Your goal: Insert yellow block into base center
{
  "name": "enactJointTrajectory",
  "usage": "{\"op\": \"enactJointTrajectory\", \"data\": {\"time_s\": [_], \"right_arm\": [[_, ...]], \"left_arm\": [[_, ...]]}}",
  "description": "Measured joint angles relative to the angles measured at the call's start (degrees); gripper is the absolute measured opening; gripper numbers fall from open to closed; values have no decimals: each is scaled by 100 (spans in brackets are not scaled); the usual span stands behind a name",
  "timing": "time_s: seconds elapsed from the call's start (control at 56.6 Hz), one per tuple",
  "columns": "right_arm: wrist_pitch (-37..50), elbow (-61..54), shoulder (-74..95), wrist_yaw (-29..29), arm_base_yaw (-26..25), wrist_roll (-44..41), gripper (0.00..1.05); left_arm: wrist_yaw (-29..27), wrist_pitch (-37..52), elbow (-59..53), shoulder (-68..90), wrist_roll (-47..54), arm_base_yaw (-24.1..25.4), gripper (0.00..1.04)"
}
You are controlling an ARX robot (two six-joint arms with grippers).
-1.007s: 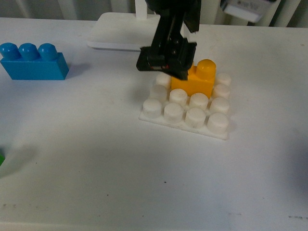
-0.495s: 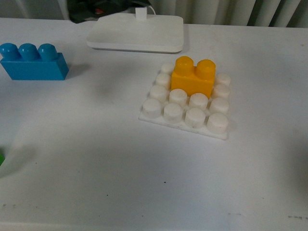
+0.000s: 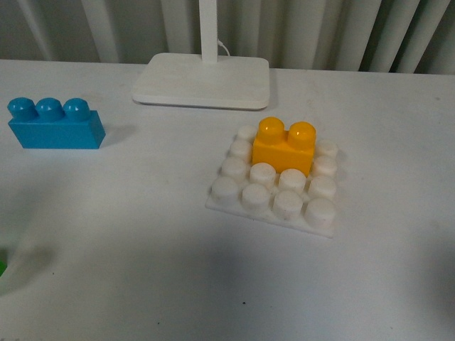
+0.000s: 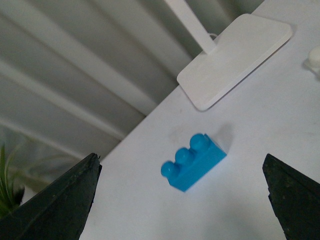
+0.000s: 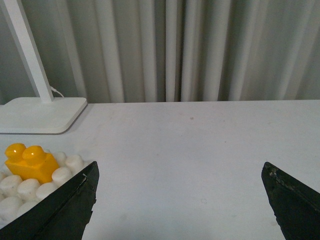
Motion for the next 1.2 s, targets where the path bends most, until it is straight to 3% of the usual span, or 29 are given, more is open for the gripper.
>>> {"op": "enactJointTrajectory", "data": {"time_s": [0.071, 0.247, 0.318, 0.477, 0.654, 0.724, 0.795, 0.901, 1.201], "right_arm": [[0, 0, 0, 0, 0, 0, 96], [0, 0, 0, -4, 0, 0, 96], [0, 0, 0, -4, 0, 0, 96], [0, 0, 0, -9, 0, 0, 96], [0, 0, 0, -4, 0, 0, 96], [0, 0, 0, -7, 0, 0, 96], [0, 0, 0, -7, 0, 0, 96], [0, 0, 0, -4, 0, 0, 96], [0, 0, 0, 2, 0, 0, 96]], "left_arm": [[-131, -74, -321, -437, -614, 26, 98], [-164, -52, -339, -490, -973, 22, 98], [-603, 599, -588, -538, -1912, 37, 87], [-306, 708, -1040, -1082, -3912, 533, 54], [177, 417, -1335, -1666, -4334, 1008, 14], [286, 315, -1401, -1845, -4376, 1130, 3], [380, 210, -1458, -2011, -4393, 1239, 4], [1029, 20, -1545, -2275, -4413, 1779, 4], [1064, -286, -1762, -2927, -4437, 1937, 4]]}}
